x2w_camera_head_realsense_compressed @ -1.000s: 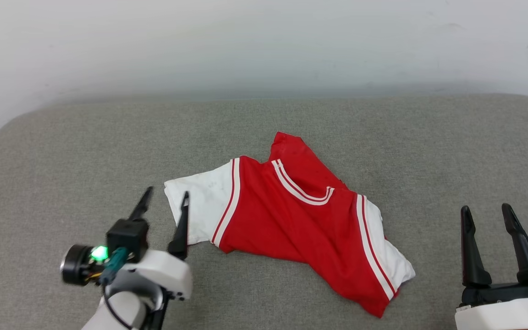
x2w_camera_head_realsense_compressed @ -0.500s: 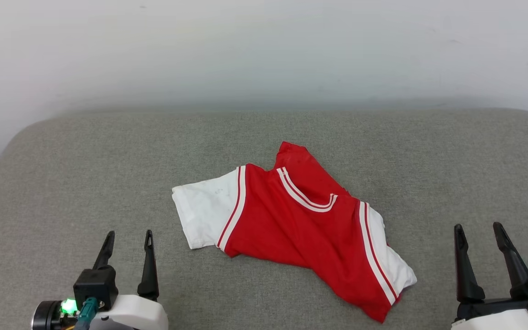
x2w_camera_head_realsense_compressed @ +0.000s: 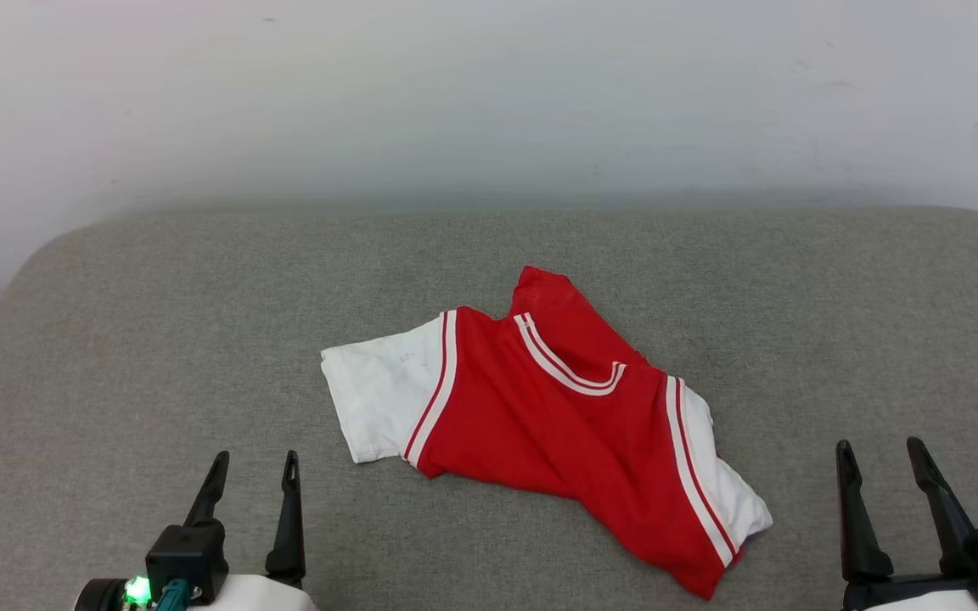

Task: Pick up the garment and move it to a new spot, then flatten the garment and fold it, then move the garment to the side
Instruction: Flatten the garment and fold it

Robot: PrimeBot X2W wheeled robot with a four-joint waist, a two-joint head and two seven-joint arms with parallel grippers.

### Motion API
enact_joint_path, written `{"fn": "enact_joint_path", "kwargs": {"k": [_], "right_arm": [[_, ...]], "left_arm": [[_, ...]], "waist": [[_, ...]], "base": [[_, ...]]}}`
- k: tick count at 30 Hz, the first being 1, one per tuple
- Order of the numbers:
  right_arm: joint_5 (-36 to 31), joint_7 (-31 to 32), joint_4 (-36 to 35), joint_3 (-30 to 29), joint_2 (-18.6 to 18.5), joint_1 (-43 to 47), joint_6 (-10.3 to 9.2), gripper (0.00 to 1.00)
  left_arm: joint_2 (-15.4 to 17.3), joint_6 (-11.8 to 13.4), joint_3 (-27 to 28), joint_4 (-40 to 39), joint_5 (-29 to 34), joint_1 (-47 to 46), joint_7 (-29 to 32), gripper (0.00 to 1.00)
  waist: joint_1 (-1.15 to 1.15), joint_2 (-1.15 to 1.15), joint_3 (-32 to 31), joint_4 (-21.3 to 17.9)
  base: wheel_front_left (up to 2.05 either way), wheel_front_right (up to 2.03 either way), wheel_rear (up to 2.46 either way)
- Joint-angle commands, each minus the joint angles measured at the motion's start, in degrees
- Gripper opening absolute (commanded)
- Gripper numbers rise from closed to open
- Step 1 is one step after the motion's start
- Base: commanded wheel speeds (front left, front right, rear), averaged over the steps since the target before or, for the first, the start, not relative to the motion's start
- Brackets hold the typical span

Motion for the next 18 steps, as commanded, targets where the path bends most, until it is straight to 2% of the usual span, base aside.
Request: {"fn": "enact_joint_path", "kwargs": {"k": [1,6,18], "right_arm": [[0.1,-0.2,0.1,0.2,0.1,0.8,-0.04,1.00],[0.0,-0.2,0.3,0.5,0.1,0.7,-0.04,1.00],[0.3,-0.2,0.7,1.1,0.1,0.8,-0.04,1.00]], "left_arm": [[-0.1,-0.5,0.6,0.2,0.3,-0.1,-0.1,1.00],[-1.5,-2.8,2.4,0.9,1.9,-0.3,-0.1,1.00],[-3.9,-5.7,5.5,1.5,4.7,-0.1,-0.2,1.00]], "waist": [[0.00,0.00,0.0,0.0],[0.00,0.00,0.0,0.0],[0.00,0.00,0.0,0.3]], "base": [[0.00,0.00,0.00],[0.00,0.00,0.00],[0.00,0.00,0.00]]}}
